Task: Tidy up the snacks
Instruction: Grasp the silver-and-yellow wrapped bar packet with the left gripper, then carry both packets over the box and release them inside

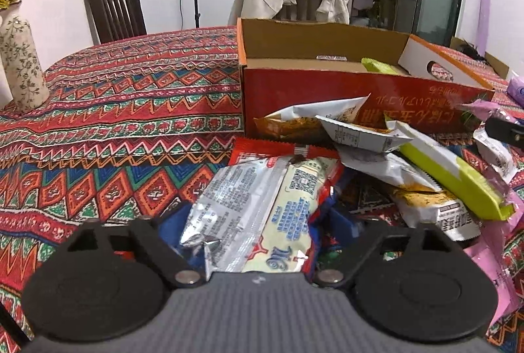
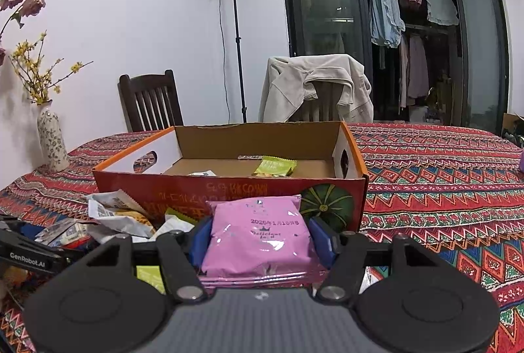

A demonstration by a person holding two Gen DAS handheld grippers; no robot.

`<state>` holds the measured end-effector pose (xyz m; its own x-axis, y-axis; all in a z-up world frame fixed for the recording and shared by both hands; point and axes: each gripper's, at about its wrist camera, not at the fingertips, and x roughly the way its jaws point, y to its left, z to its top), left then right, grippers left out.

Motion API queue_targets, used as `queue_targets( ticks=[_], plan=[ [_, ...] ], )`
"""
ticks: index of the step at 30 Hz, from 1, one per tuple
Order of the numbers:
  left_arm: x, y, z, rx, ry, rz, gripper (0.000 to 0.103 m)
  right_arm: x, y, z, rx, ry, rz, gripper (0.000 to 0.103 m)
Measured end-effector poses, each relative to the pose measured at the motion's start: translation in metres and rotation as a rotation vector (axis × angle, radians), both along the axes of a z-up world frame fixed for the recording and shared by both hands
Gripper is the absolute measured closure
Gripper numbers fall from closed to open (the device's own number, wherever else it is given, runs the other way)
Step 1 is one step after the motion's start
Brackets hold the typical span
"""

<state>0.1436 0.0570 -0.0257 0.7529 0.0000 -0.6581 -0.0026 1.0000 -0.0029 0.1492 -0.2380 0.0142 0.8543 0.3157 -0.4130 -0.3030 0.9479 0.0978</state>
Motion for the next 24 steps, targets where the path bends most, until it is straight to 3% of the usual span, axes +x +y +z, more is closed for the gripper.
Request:
queue_targets(
  ticks=[5,17,24],
  plan=[
    [-0.015,0.004,0.006,-0.050,-0.036,0.001,0.040,0.000,0.000,0.000,-0.001,0.000,-0.002,0.041],
    [-0.051,0.000,0.036,-0.050,-0.212,0.030,0.041,-0.005,0.002,0.002,-0.015,-0.024,0.004,0.041],
    [-0.052,-0.005,0.059,-0.064,-0.283,0.020,0.041,-0.013,0.001,0.013,-0.003,-0.057,0.006,0.040]
  ],
)
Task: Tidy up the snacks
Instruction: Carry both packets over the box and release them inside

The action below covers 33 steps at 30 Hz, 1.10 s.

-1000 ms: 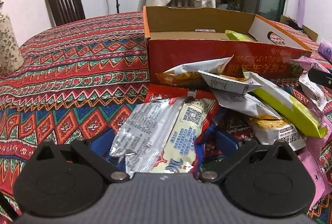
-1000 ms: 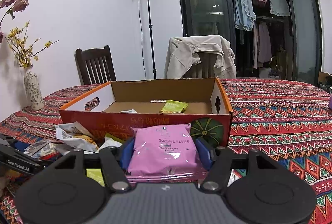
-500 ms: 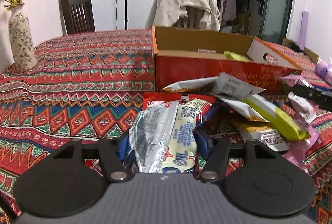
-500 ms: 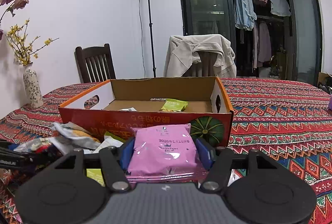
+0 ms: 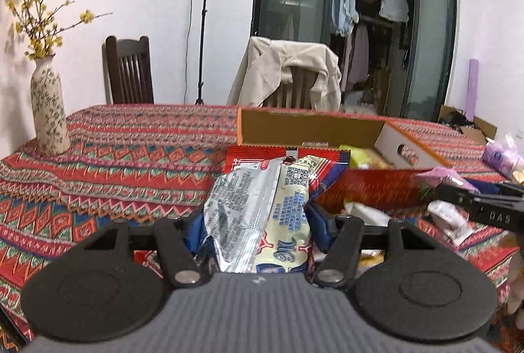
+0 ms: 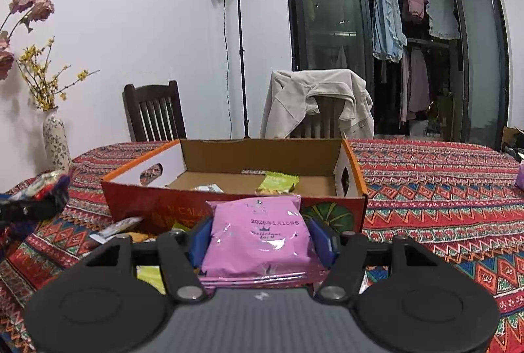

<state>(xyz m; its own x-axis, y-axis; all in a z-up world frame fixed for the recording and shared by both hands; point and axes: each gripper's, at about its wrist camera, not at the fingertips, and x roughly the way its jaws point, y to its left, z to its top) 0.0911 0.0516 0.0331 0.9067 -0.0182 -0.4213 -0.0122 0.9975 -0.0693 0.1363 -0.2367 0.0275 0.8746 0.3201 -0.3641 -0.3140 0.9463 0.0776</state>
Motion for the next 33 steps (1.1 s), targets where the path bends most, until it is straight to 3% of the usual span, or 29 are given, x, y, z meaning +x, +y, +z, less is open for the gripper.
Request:
queue_targets(
  ticks=[10,21,27,33],
  plan=[
    [0.034,-0.015,0.029,-0.008,-0.061,-0.021,0.041,0.000,0.008,0.035,-0.005,-0.088,0.007,0.040],
    [0.097,-0.039,0.053,-0.017,-0.085,-0.019,0.041,0.057,0.012,0.068,0.019,-0.087,-0.044,0.041],
    [0.147,-0.044,0.053,-0.013,-0.047,0.011,0.041,0.102,0.020,0.069,0.012,-0.053,-0.070,0.041],
    [0.185,-0.043,0.039,-0.037,-0.011,0.026,0.041,0.136,0.027,0.050,0.007,-0.012,-0.074,0.041]
  ],
)
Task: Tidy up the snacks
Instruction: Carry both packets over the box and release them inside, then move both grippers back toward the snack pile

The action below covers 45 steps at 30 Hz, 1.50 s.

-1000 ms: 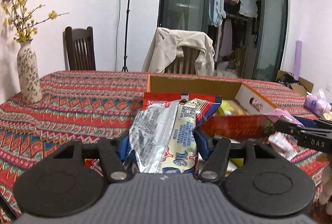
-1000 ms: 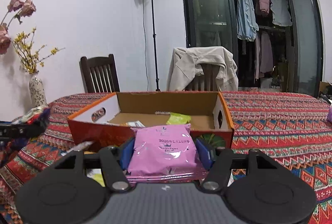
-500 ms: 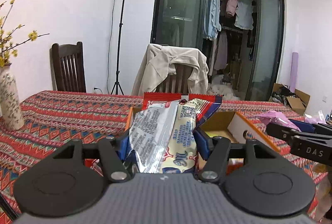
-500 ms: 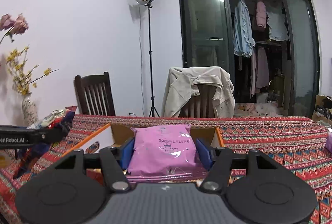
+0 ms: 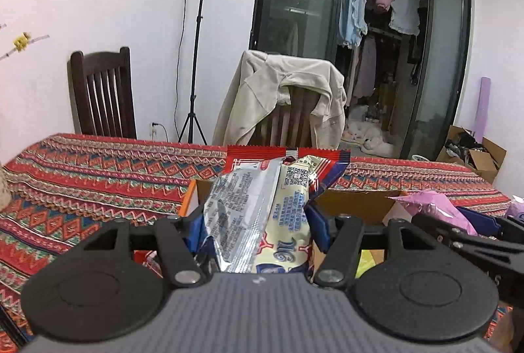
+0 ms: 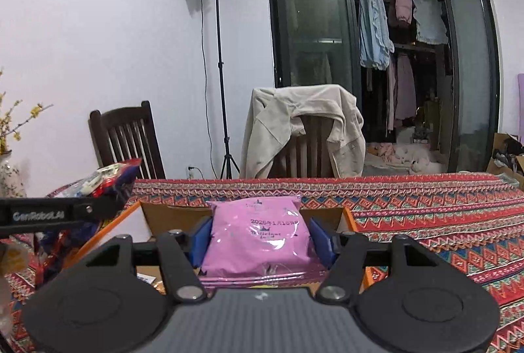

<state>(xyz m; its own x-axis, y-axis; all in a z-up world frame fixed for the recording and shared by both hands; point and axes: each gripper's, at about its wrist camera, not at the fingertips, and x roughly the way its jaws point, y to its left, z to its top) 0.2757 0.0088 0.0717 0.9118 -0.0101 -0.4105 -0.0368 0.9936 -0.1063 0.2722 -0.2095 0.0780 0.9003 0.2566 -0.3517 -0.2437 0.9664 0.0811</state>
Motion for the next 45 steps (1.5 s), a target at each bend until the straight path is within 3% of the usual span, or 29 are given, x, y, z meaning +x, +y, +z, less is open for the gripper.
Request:
queue_targets(
  ticks=[10,13,15,17,29,37,45],
  plan=[
    [0.017,0.003,-0.036,0.000,0.042,-0.021,0.041,0.019,0.001,-0.029,-0.003,0.052,0.028,0.040],
    [0.013,0.007,-0.038,-0.016,0.032,-0.029,0.035,0.021,0.004,-0.034,-0.016,0.070,0.030,0.039],
    [0.009,0.008,-0.037,-0.025,0.011,-0.026,0.011,0.021,0.002,-0.036,-0.014,0.072,0.024,0.027],
    [0.002,0.010,-0.034,-0.035,-0.028,-0.020,0.000,0.020,-0.003,-0.035,0.013,0.071,0.014,0.000],
    [-0.007,0.013,-0.027,-0.053,-0.061,0.011,0.000,0.014,-0.005,-0.036,0.008,0.061,-0.014,0.000],
    [-0.030,0.006,0.002,-0.034,-0.106,0.017,0.000,-0.008,-0.006,-0.015,0.004,-0.012,-0.001,0.000],
    [-0.064,0.012,0.013,-0.039,-0.100,0.017,0.000,-0.034,-0.012,0.000,0.003,-0.001,-0.001,0.000]
  ],
)
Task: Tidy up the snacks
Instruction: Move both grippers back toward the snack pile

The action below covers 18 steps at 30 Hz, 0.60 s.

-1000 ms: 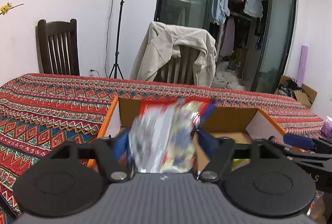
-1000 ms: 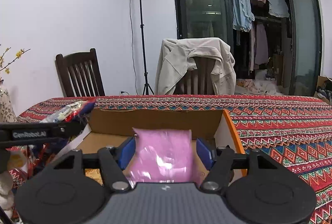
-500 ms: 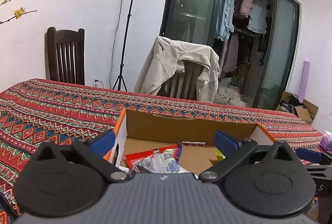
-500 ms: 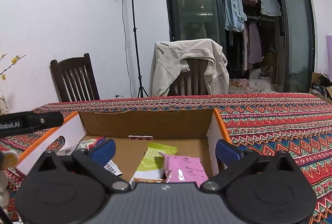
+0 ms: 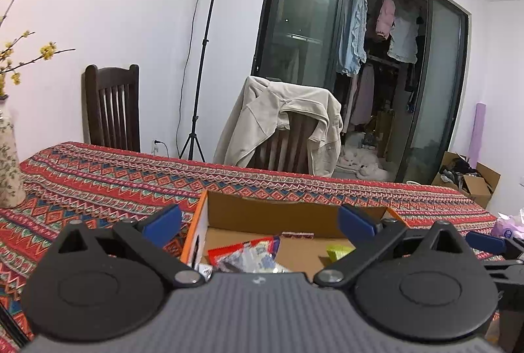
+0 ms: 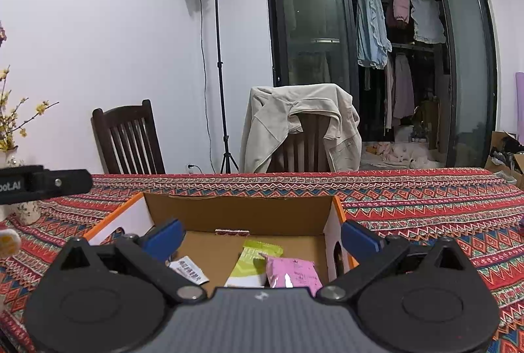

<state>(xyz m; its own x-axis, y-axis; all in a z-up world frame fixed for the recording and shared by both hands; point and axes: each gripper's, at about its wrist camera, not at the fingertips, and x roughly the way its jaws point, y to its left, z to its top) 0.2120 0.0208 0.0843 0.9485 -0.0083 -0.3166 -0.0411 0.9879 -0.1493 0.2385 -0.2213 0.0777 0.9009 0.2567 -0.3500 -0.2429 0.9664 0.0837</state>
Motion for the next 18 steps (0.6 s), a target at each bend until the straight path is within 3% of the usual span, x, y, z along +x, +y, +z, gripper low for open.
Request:
queue_targets(
  ticks=[18],
  plan=[
    [-0.077,0.020,-0.042,0.032,0.078,0.007,0.000,-0.081,-0.009,-0.033,-0.071,0.076,0.046,0.000]
  ],
)
